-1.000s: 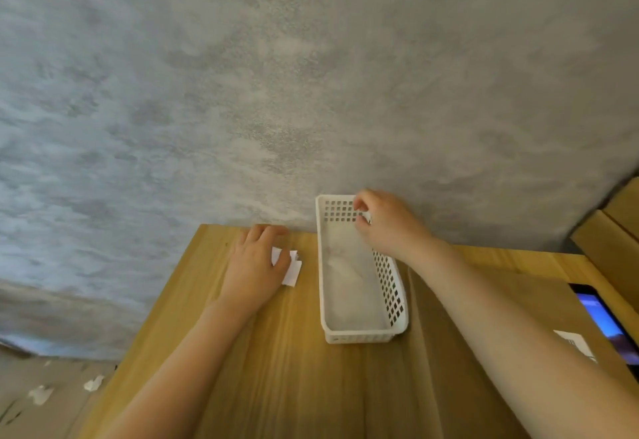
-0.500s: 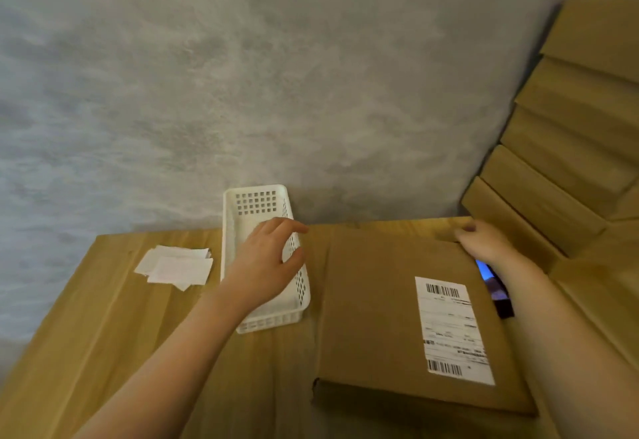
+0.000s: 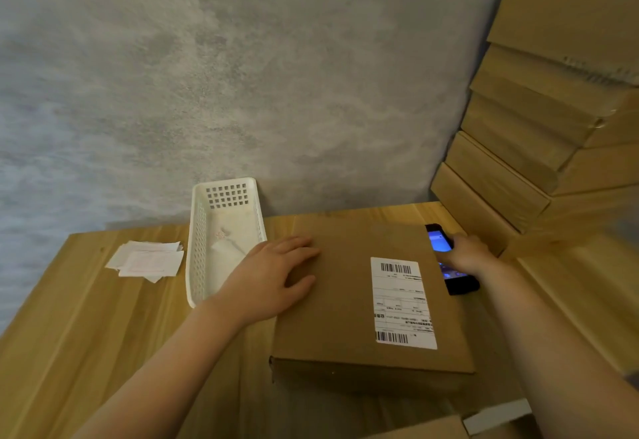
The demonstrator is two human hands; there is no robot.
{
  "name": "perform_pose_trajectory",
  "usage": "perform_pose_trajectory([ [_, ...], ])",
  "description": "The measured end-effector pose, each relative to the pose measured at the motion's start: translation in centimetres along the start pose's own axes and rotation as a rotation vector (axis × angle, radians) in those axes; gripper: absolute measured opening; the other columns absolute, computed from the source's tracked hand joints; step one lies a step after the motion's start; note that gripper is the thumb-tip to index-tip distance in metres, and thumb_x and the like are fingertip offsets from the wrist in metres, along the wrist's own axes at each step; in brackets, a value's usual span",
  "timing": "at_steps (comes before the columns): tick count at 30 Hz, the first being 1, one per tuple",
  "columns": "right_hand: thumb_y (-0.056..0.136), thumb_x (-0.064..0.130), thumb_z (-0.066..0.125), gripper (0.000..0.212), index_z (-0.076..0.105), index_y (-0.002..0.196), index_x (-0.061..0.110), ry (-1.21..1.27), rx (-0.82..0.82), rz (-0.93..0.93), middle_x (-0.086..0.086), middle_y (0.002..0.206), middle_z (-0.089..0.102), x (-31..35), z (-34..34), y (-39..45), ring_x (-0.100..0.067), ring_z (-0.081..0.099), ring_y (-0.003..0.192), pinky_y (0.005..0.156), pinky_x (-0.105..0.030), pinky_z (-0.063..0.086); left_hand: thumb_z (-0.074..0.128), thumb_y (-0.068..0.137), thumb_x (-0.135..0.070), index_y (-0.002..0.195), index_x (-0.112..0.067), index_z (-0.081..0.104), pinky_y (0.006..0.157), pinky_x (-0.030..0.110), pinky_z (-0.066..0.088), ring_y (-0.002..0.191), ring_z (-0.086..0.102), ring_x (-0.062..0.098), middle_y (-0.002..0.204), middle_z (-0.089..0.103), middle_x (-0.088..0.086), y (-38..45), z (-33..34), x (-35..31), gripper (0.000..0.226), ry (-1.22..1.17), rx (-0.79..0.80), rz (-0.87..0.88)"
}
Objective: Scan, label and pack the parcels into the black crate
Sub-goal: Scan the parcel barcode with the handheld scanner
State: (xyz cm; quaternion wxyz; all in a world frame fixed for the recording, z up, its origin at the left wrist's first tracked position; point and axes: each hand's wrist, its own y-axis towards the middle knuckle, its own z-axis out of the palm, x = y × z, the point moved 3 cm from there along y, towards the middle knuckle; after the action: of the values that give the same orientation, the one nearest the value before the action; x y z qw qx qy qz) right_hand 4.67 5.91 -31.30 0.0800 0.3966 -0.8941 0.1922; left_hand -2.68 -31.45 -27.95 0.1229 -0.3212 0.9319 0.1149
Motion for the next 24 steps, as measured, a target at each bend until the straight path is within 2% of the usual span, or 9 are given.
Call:
perform_pose_trajectory([
  [3,0.079,0.045,0.074,0.048,0.054,0.112,0.016,-0.008,0.058,-0.014,-0.008,0.112,0.054,0.7,-0.1,-1.1,-0.028,0.055,0.097,0.077,-0.033,0.044,0.021,0.086,-0.065,0.148,-0.037,0.037,0.117,0.028,0.017,0.145,0.025,0.008,0.157,0.031,-0.013,-0.7,0.1,-0.5,0.070,0.050,-0.010,-0.057],
  [6,0.075,0.037,0.078,0.043,0.054,0.103,0.015,0.041,0.074,-0.023,-0.008,0.109,0.060,0.7,0.1,-1.4,-0.025,0.058,0.094,0.079,-0.036,0.050,0.015,0.084,-0.065,0.150,-0.036,0.034,0.119,0.031,0.016,0.146,0.022,0.010,0.158,0.028,-0.012,-1.1,0.3,-1.1,0.074,0.066,-0.020,-0.110],
  [8,0.066,0.042,0.081,0.055,0.053,0.105,0.014,0.076,0.063,-0.017,-0.009,0.109,0.060,0.6,-0.2,-1.8,-0.026,0.059,0.095,0.083,-0.040,0.053,0.014,0.082,-0.065,0.150,-0.034,0.035,0.120,0.032,0.017,0.147,0.022,0.011,0.159,0.029,-0.010,-1.2,0.4,-1.4,0.077,0.067,-0.021,-0.131],
  [11,0.049,0.055,0.080,0.088,0.050,0.119,0.011,0.034,0.017,0.012,-0.012,0.118,0.055,0.3,-1.1,-2.3,-0.029,0.056,0.101,0.083,-0.039,0.052,0.014,0.082,-0.065,0.149,-0.032,0.037,0.120,0.034,0.019,0.147,0.025,0.014,0.158,0.031,-0.007,-1.4,0.3,-1.6,0.078,0.060,-0.018,-0.147],
  [13,0.056,0.050,0.082,0.089,0.043,0.127,0.012,0.036,-0.026,0.012,-0.013,0.125,0.047,0.4,-2.5,-3.0,-0.031,0.052,0.107,0.084,-0.039,0.050,0.015,0.082,-0.065,0.149,-0.032,0.037,0.120,0.035,0.019,0.147,0.025,0.014,0.158,0.031,-0.007,-1.3,0.2,-1.7,0.078,0.067,-0.016,-0.170],
  [15,0.051,0.050,0.081,0.089,0.044,0.124,0.016,0.059,-0.046,-0.035,-0.010,0.120,0.049,1.0,-4.2,-3.8,-0.029,0.055,0.103,0.084,-0.041,0.053,0.023,0.089,-0.063,0.150,-0.032,0.035,0.120,0.036,0.019,0.147,0.024,0.015,0.159,0.030,-0.007,-1.2,0.4,-1.6,0.069,0.086,-0.013,-0.210],
  [17,0.043,0.049,0.080,0.081,0.048,0.112,0.021,0.063,-0.055,-0.129,-0.004,0.106,0.055,1.8,-6.1,-4.8,-0.022,0.059,0.090,0.076,-0.040,0.057,0.033,0.097,-0.055,0.150,-0.031,0.034,0.120,0.038,0.021,0.147,0.024,0.016,0.159,0.029,-0.006,-1.1,0.7,-1.9,0.059,0.112,-0.019,-0.242],
  [22,0.065,0.030,0.086,0.041,0.060,0.092,0.014,0.092,0.156,-0.254,-0.001,0.082,0.068,5.0,-9.4,-9.1,-0.012,0.064,0.066,0.055,-0.022,0.050,0.037,0.098,-0.052,0.149,-0.028,0.036,0.120,0.040,0.022,0.146,0.026,0.019,0.158,0.031,-0.004,-0.9,1.0,-2.6,0.057,0.111,-0.050,-0.302],
  [24,0.066,0.039,0.085,0.042,0.065,0.089,0.011,0.004,0.237,-0.282,-0.003,0.079,0.071,6.1,-10.0,-10.4,-0.017,0.068,0.067,0.057,-0.023,0.050,0.037,0.095,-0.054,0.148,-0.027,0.038,0.120,0.041,0.021,0.147,0.024,0.019,0.158,0.031,-0.003,-0.8,1.0,-2.7,0.059,0.051,-0.064,-0.292],
])
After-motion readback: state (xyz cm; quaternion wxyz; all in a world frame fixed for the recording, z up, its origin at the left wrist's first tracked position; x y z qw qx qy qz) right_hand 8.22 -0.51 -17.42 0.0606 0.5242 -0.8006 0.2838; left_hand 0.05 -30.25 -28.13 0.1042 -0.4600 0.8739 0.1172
